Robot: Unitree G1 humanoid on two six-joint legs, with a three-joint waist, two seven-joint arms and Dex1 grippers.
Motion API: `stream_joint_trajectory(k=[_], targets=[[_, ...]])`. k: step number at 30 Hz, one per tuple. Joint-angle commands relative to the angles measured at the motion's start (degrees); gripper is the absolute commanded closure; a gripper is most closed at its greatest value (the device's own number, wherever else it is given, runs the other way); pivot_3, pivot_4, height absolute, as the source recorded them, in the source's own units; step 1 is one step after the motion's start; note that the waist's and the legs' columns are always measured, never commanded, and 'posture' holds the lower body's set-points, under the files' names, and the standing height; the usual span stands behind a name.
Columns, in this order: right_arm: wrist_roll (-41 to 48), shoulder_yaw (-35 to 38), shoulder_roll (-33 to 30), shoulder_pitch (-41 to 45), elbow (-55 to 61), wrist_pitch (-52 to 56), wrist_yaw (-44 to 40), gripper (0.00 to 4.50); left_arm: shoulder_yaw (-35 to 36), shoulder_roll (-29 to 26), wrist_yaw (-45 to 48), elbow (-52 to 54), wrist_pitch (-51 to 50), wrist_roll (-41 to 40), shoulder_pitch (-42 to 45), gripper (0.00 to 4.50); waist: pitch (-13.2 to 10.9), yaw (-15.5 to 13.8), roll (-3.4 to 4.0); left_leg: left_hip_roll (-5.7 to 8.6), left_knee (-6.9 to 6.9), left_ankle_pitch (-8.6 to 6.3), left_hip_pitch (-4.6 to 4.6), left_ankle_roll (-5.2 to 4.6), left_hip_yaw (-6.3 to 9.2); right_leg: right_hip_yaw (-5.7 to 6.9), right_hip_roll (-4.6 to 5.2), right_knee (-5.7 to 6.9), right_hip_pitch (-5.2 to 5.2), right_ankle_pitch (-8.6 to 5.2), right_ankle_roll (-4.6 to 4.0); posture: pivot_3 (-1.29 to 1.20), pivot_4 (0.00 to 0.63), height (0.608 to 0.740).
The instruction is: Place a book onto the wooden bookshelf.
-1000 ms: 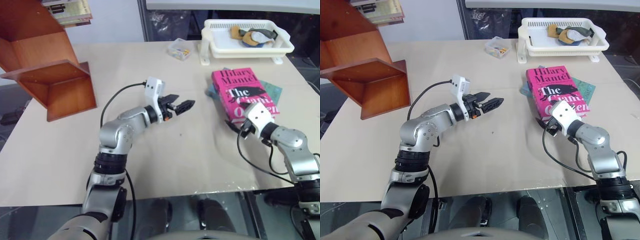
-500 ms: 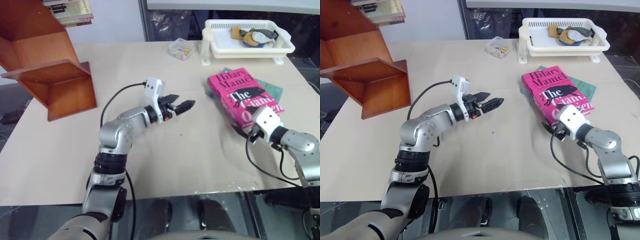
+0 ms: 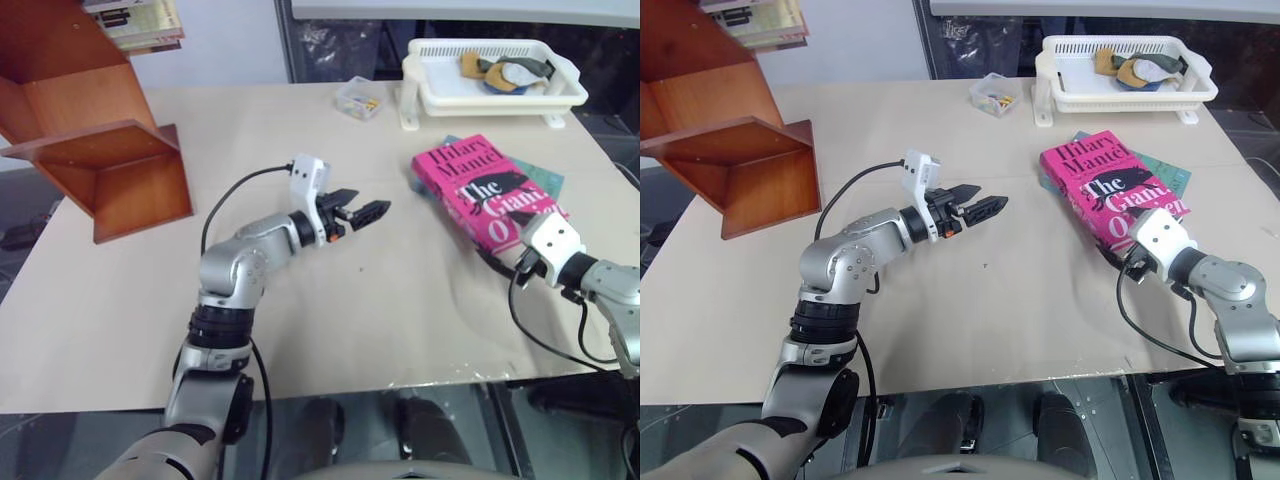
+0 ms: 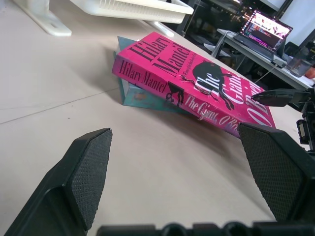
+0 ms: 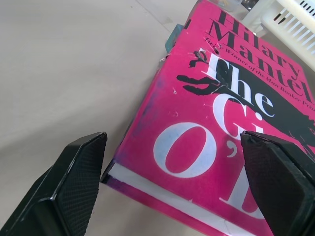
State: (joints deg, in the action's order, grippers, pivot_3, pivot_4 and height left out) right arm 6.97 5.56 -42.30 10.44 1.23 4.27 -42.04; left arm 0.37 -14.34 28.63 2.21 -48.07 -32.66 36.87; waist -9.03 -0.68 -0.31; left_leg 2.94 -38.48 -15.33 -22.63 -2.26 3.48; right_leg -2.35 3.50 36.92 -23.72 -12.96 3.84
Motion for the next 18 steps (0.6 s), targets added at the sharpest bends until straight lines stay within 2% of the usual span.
stream_joint_trajectory(k=[1, 18], targets=[[0.66, 2.67, -1.24, -0.51, 1.47, -1.31, -0.27, 0.05, 0.12, 0.01, 0.56, 1.5, 0.54, -0.08, 0.39, 0.0, 0.0, -0.01, 0.0, 0.0, 0.0, 0.0, 0.0, 0.0, 0.0, 0.0, 0.0, 0.0, 0.0, 0.0, 0.0, 0.0, 0.15, 0.74], [1.16, 4.99, -3.06, -2.95, 2.18, -0.95, -1.13, 0.05, -0.31, 0.17, 0.97, 1.01, 0.71, 0.02, 0.52, 0.0, 0.0, 0.01, 0.0, 0.0, 0.0, 0.0, 0.0, 0.0, -0.01, -0.01, 0.01, 0.0, 0.0, 0.0, 0.0, 0.0, 0.15, 0.74]])
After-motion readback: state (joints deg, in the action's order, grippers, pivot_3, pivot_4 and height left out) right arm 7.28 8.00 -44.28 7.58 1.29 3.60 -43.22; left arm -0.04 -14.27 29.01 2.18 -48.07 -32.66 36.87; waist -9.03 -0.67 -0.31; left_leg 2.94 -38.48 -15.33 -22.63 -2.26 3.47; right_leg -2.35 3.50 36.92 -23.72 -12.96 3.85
